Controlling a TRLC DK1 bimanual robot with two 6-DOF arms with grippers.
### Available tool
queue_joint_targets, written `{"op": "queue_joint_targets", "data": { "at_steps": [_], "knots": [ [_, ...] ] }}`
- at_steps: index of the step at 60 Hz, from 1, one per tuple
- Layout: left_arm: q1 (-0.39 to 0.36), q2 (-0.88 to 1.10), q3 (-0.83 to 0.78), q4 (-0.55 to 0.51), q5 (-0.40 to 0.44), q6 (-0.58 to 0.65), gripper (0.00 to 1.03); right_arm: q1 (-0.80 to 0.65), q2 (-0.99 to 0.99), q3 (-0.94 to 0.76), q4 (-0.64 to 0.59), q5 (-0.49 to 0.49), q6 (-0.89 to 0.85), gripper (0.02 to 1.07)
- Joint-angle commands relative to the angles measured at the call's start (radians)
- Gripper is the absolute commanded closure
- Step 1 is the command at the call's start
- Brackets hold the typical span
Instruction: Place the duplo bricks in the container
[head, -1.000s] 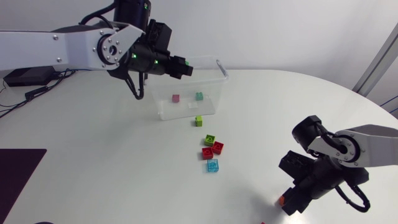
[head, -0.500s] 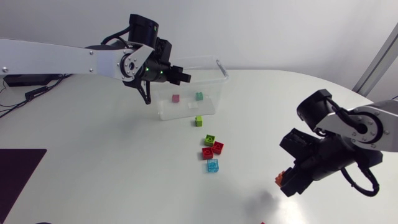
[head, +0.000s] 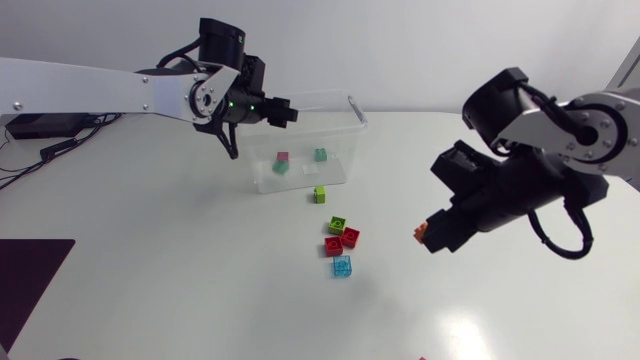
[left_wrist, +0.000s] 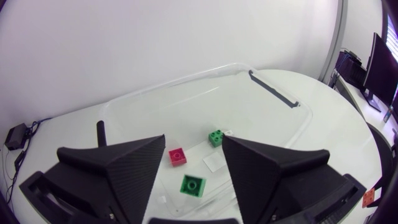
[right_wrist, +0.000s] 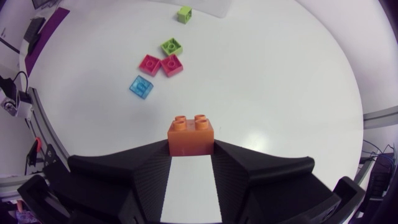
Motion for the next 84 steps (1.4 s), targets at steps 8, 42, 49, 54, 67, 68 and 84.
{"op": "queue_joint_targets", "data": {
  "at_steps": [8,42,49,54,67,68,84],
  "knots": [
    [0.02,-0.086,-0.031,0.009,-0.007,-0.029,0.16,0.031,0.078,0.154,-0.004,-0.014,0.082,0.75],
    [-0.103,-0.485,-0.393,-0.146,0.131,0.108,0.16,0.075,0.348,0.502,0.06,-0.01,0.166,0.75],
    [-0.146,-0.514,-0.468,-0.161,0.142,0.14,0.16,0.075,0.394,0.566,0.062,-0.005,0.179,0.75],
    [-0.183,-0.519,-0.519,-0.166,0.142,0.166,0.16,0.075,0.422,0.597,0.071,0.001,0.179,0.75],
    [-0.269,-0.496,-0.589,-0.163,0.142,0.2,0.17,0.063,0.499,0.678,0.09,0.012,0.199,0.75],
    [-0.273,-0.493,-0.593,-0.161,0.142,0.2,0.17,0.062,0.506,0.686,0.09,0.012,0.2,0.75],
    [-0.347,-0.43,-0.642,-0.107,0.139,0.203,0.18,0.055,0.629,0.87,0.074,0.025,0.217,0.75]
  ]
}}
